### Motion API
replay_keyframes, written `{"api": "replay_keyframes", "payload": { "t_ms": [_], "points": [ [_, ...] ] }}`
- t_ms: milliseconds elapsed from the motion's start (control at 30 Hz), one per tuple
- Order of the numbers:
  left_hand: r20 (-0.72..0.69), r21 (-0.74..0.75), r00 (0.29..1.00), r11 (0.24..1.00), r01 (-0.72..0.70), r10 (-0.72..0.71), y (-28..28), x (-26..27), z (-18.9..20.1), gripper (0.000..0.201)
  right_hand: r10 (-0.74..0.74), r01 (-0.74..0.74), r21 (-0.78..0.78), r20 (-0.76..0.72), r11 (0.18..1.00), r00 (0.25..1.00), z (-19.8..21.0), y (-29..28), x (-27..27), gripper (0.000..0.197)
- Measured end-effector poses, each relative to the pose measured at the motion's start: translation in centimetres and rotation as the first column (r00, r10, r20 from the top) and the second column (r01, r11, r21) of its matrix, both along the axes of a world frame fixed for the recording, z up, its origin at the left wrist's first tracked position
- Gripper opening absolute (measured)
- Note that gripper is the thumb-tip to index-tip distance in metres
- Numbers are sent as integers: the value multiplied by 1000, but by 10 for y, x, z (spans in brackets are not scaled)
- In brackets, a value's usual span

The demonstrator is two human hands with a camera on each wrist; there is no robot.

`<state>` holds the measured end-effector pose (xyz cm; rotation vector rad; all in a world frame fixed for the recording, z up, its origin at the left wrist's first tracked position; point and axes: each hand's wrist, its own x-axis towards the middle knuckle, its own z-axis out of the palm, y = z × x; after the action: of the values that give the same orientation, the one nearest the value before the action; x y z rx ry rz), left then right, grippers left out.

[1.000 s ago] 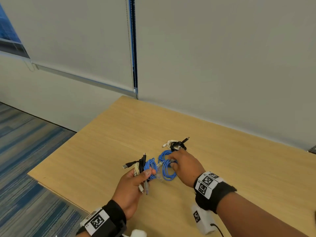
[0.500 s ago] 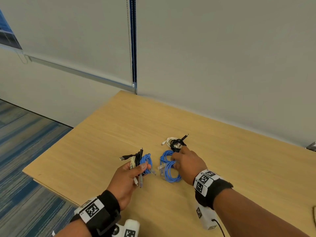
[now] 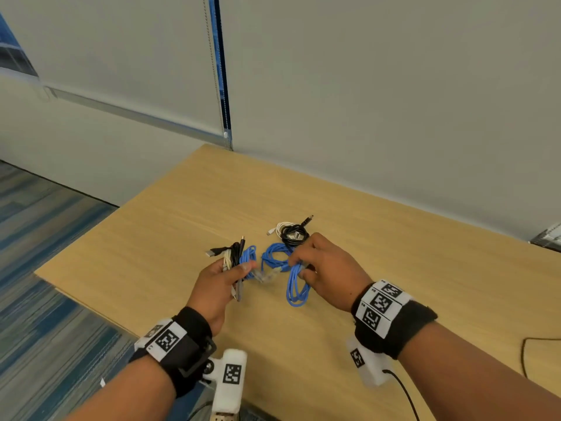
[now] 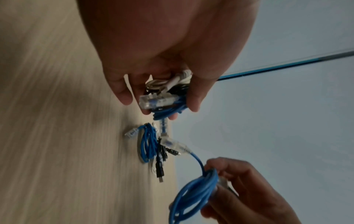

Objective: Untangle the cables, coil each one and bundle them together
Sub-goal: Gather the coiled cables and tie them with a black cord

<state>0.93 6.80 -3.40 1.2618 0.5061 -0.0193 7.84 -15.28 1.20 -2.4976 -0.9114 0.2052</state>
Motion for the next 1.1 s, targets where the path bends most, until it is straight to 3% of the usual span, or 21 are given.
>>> {"api": "replay_keyframes", "payload": {
  "t_ms": [100,267,400,633,767,900,1000,1100],
  "points": [
    [-9,46,998,997,70,-69,-18,-4,3,14,65,-66,45,9,997,998,4,-6,-3,29],
    [-102,40,994,998,-40,44,-21,-8,-9,10,56,-58,102,21,993,998,5,-14,-4,31],
    [-110,84,994,996,25,-16,-17,-4,-13,12,56,-57,152,9,987,998,4,-15,-6,28],
    [34,-44,950,949,312,-310,-24,5,9,11,-48,48,199,-3,979,999,-3,10,-2,30],
    [45,-178,944,928,329,-326,-25,8,11,8,-183,186,326,-42,927,982,-11,29,-1,30],
    [30,-264,949,913,311,-315,-22,10,10,23,-268,289,433,-110,854,957,-21,44,0,25],
    [48,-214,946,922,322,-319,-18,12,8,21,-280,326,413,-169,850,945,-26,53,-1,24],
    [76,-155,932,919,363,-355,-12,13,3,28,-221,277,331,-196,902,955,-22,53,0,25]
  ]
}}
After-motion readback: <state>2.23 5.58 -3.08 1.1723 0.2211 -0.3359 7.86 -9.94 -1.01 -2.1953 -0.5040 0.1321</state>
